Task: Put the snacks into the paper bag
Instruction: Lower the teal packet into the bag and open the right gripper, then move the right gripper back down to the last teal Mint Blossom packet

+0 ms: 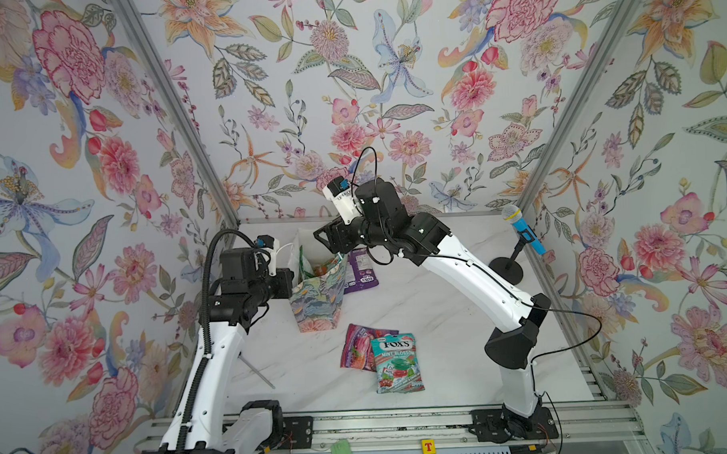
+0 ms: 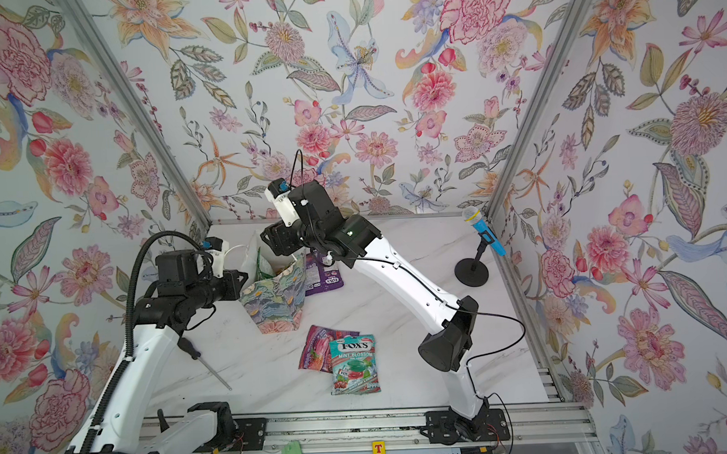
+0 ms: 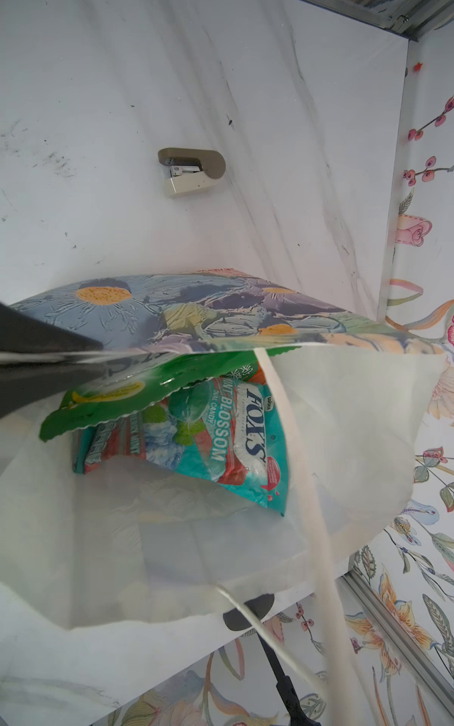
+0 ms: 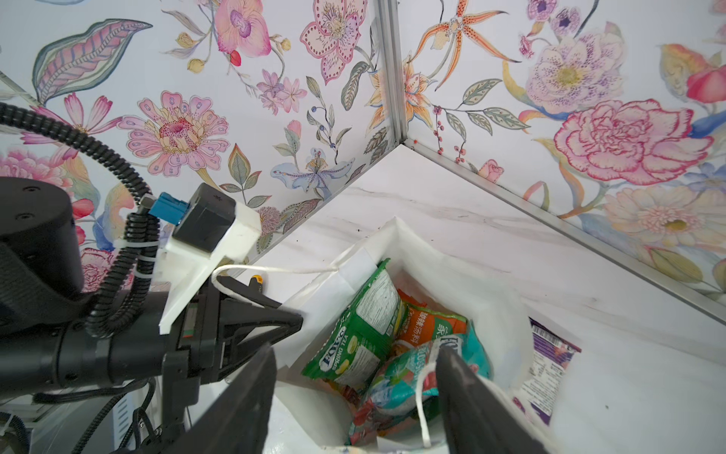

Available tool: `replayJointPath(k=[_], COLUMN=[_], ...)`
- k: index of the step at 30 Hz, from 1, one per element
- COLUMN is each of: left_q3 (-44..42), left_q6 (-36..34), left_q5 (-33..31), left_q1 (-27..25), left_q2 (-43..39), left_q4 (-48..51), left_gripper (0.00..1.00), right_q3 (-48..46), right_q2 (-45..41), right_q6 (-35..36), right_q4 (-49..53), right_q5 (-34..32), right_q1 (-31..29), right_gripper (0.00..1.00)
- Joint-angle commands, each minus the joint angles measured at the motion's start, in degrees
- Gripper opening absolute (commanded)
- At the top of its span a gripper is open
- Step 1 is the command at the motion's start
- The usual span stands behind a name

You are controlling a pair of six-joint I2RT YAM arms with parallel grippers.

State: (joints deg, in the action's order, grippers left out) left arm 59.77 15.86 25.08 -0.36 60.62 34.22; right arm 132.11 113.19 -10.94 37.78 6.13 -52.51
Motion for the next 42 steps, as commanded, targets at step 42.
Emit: replayJointPath(k=[42], left_q3=[-0.7], left_q6=[-0.3], left_q5=[-0.7], left_q1=[0.6], left_q2=[-0.4], left_q4=[1.7], left_gripper=[0.08], right_q3=[-98.9], right_q2=[-45.1], right_q6=[-54.5], right_q4=[-23.3], right_q5=[-13.9], right_q1=[-14.8], right_gripper=[0.79])
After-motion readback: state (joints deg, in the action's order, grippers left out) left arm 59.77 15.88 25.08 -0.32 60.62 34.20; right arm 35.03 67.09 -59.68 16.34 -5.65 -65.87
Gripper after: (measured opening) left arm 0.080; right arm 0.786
